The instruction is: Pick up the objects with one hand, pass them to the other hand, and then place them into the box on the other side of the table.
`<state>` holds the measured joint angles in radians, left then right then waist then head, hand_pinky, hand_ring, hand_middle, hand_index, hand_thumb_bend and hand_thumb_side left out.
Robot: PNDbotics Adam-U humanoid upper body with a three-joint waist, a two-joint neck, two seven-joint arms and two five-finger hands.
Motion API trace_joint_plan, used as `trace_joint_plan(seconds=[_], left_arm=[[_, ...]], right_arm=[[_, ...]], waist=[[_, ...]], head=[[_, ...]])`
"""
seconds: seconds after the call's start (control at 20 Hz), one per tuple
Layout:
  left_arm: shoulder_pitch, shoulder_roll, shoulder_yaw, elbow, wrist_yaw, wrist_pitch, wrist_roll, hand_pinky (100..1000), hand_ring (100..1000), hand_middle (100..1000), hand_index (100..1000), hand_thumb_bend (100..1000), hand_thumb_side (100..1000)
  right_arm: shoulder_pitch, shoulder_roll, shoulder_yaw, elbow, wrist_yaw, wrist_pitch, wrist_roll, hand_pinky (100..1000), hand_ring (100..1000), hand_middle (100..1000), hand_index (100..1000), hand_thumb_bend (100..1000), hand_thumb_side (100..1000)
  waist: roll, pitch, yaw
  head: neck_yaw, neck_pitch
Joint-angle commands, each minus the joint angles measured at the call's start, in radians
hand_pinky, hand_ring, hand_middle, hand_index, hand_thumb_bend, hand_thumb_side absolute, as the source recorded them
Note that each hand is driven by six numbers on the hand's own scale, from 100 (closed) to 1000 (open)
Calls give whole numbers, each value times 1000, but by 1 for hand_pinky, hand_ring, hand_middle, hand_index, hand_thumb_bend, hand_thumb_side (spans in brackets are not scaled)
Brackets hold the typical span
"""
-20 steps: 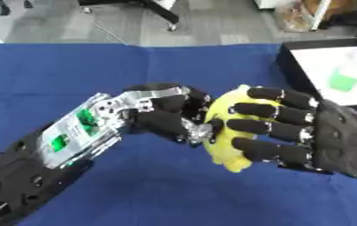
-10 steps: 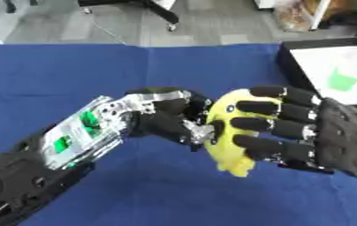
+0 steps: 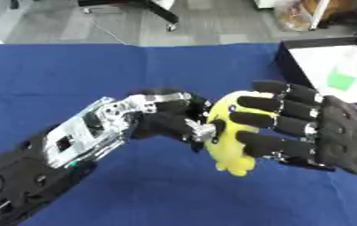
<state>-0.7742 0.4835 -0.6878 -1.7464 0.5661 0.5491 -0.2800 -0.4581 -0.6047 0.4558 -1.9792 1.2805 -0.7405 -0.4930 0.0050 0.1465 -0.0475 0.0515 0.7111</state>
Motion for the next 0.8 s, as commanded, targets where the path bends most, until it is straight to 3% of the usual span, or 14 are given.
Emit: trace_joint_plan(seconds=[0.05, 0.8], left_arm=[[-23, 17, 13, -27, -12, 1, 7, 519, 428, 337, 477, 100, 244], [-8, 79, 76, -48, -15, -28, 42, 505, 417, 335, 467, 100, 248]], right_arm=[[-12, -12, -10, -21, 4, -32, -6, 871, 852, 891, 999, 226, 100], [-6, -28, -1, -21, -28, -91, 34, 865, 862, 950, 1000, 216, 100]], waist=[[0, -19, -1], [2, -26, -3]], head=[[0, 1], [-3, 2]])
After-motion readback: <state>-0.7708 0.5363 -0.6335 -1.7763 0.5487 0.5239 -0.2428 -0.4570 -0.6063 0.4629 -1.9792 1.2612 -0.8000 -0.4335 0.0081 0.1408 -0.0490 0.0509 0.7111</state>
